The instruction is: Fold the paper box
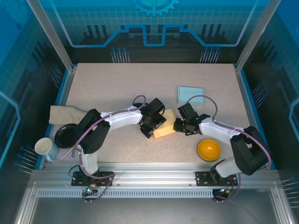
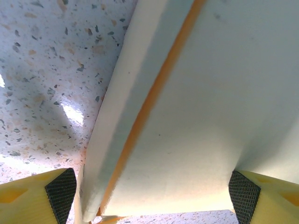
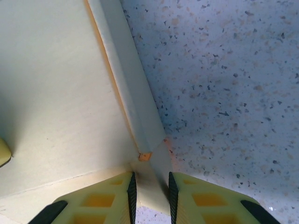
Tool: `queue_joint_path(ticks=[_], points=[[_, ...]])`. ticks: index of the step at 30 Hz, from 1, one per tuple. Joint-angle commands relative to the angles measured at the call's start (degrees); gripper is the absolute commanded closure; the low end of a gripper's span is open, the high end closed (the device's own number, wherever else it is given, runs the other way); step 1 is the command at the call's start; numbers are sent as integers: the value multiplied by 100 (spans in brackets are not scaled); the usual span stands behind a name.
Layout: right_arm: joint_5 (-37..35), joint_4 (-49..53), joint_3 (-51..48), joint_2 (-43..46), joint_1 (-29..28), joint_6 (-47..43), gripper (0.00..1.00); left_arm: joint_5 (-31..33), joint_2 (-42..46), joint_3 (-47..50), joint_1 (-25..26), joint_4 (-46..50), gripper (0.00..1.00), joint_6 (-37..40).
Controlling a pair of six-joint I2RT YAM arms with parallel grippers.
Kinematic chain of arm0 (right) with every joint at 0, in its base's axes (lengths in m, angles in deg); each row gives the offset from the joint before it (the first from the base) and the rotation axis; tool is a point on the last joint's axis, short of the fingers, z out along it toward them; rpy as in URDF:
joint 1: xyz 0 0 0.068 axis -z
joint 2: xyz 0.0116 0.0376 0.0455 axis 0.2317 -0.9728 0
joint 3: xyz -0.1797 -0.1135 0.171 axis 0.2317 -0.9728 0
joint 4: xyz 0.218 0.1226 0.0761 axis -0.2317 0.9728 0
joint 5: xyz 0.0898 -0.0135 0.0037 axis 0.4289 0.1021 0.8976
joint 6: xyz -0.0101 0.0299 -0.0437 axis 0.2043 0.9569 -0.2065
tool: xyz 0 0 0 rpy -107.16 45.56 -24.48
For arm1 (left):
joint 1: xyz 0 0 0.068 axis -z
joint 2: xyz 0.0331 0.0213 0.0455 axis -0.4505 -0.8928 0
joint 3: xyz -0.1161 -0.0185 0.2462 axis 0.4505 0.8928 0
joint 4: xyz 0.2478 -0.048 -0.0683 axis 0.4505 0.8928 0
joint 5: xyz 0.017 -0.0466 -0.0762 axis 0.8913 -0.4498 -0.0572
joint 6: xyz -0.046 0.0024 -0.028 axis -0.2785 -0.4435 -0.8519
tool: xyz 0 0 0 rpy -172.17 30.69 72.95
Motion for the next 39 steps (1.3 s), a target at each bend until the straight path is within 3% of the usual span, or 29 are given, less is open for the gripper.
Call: queue_joint_path(ticks=[1,12,17,27,33,39], points=[[-371,208,-205,-187,-24,-81,74,257,-182,220,-103,401,12,57],[-288,378,-114,-69,-36,-30,71,337,-210,144,-126,510,12,146],[-125,604,-14,192,-65,-114,60,348,-118,145,-140,534,12,134],[-537,1165,201,905,-278,-597,55,382,-7,41,-206,681,10,284],[-536,1332,617,517,-156,-894,47,301,73,-243,-215,841,1,443],[176,1192,1097,104,282,-1157,42,285,176,-528,-215,1046,1,566]])
